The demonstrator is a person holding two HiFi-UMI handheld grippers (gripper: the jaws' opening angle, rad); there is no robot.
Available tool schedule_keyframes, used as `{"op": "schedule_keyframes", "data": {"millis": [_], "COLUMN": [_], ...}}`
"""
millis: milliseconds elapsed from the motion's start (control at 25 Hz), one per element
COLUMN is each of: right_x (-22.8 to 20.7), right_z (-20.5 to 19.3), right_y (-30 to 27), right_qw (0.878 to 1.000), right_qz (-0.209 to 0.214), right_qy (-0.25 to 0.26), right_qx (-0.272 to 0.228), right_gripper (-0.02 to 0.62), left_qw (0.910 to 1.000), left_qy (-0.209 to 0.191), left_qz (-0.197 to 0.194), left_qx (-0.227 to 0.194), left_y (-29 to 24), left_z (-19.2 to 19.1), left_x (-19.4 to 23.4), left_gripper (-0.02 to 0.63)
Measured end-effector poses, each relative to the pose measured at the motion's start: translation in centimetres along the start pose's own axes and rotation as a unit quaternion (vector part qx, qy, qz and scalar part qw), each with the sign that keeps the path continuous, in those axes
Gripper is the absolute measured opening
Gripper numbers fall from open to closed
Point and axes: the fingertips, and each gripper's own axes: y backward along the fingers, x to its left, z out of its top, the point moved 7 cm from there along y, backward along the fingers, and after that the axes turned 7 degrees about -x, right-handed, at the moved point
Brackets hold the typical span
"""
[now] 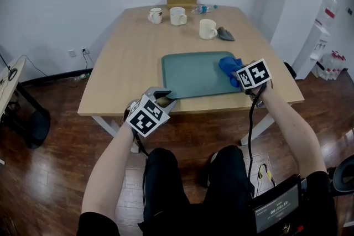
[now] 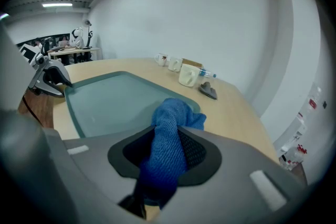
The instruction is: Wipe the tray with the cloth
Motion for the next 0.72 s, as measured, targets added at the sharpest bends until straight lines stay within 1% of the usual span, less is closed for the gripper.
{"op": "schedule_keyframes", "data": {"millis": [160,400,560,720], "right_x": [3.9,12.4,17.1,20.6], "right_z": [1.5,5.5,7.7,9.3], "right_y": [-0.5,-3.1,-4.2,-4.8], "right_qw": [0.999,0.991,0.984,0.978], "right_qz": [0.046,0.124,0.162,0.19], "right_qy": [0.015,0.051,0.067,0.082], "right_qx": [0.007,-0.009,-0.02,-0.025], "right_gripper": [0.114,0.114,0.114,0.114], "left_qw": [1.0,1.0,1.0,1.0], "left_qy": [0.002,0.0,-0.001,-0.002], "left_qz": [0.0,0.0,0.001,0.002], "left_qx": [0.004,0.002,0.001,0.003], "left_y": [0.1,-0.1,-0.1,-0.2], "left_z": [0.5,0.0,0.1,0.2], "left_x": [-0.3,0.0,-0.1,-0.2], "left_gripper": [0.121,0.121,0.12,0.118]}}
